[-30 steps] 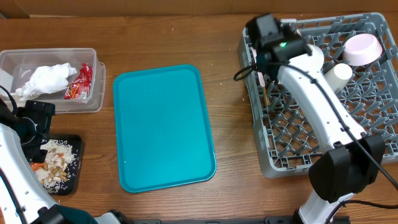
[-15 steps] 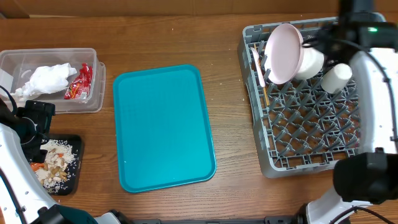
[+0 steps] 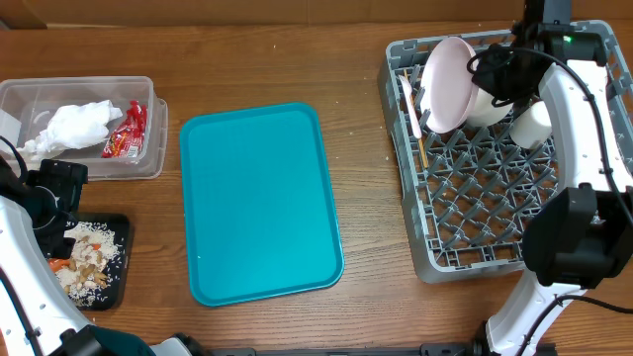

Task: Sort waste into correct bins and load items into the dishwasher

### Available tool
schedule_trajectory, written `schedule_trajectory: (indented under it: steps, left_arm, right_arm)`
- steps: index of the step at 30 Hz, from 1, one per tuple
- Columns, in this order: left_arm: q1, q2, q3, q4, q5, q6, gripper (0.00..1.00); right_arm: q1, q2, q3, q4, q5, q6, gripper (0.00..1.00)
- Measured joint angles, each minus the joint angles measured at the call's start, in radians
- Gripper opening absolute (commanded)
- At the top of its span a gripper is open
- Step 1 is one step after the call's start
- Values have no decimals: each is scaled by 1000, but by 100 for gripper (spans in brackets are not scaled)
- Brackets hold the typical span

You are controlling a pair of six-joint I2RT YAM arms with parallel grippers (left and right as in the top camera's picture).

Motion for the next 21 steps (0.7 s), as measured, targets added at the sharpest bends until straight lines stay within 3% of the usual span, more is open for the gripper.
schedule_trajectory:
  steps: [8,9,11,13,21]
  left_arm:
    - [0,0,0,0,0,0,100]
    - [0,0,0,0,0,0,100]
    - [0,0,0,0,0,0,100]
    - [0,0,0,0,0,0,100]
    - [0,0,0,0,0,0,100]
  right_arm:
    - [0,-3,0,4,-54,-24,7]
    - [0,-8,0,2,-54,-25,13]
    - [0,-40,0,-3,-44,-27,35]
    - [0,-103,0,-18,-32,-27,43]
    - [0,-439,10,-279,38,-26,43]
